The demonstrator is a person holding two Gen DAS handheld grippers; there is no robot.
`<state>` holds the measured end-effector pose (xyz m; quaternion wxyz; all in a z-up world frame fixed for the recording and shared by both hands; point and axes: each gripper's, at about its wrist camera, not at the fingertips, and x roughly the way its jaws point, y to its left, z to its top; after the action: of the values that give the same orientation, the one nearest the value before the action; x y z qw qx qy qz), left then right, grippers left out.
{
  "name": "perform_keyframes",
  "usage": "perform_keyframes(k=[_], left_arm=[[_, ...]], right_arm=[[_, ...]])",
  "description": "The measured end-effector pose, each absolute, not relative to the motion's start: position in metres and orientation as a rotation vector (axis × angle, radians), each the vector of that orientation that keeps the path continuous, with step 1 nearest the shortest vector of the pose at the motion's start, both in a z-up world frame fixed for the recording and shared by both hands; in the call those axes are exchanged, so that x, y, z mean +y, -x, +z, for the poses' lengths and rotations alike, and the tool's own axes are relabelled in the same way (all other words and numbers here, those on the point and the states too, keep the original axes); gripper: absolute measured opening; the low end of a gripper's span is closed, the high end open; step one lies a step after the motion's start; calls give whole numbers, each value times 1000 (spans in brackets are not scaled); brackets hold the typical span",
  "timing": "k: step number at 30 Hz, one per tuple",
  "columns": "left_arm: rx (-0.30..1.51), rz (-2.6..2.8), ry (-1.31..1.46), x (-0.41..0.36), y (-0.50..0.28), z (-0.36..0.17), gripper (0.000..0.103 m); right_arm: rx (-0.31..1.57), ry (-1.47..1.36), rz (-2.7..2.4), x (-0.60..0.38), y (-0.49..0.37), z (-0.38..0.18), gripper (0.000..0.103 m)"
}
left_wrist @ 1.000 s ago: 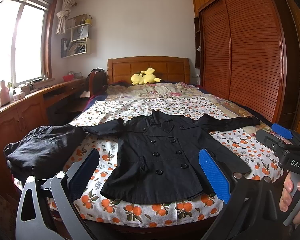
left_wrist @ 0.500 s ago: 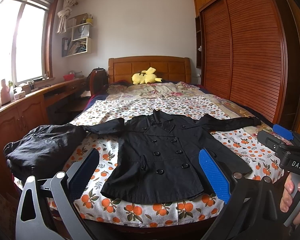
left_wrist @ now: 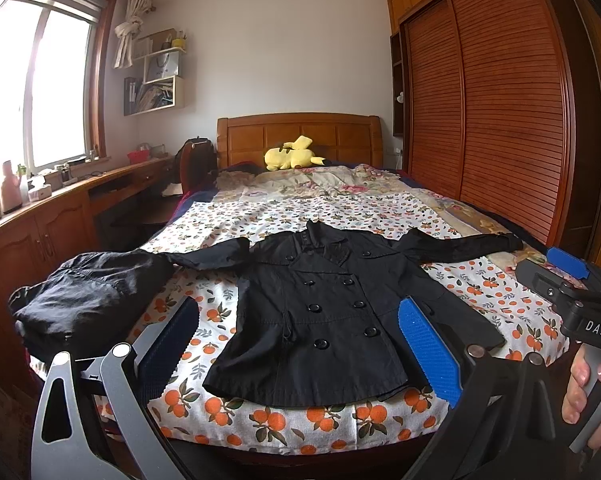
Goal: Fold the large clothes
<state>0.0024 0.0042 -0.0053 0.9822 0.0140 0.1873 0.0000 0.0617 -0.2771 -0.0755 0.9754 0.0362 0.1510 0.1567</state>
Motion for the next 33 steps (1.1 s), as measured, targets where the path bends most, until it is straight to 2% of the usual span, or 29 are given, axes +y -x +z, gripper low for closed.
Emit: perform_keyframes(k=[33], left_arm=[[374, 3, -33, 0, -1, 5, 101]], right_arm=[[313, -73, 315, -282, -64, -76, 97]])
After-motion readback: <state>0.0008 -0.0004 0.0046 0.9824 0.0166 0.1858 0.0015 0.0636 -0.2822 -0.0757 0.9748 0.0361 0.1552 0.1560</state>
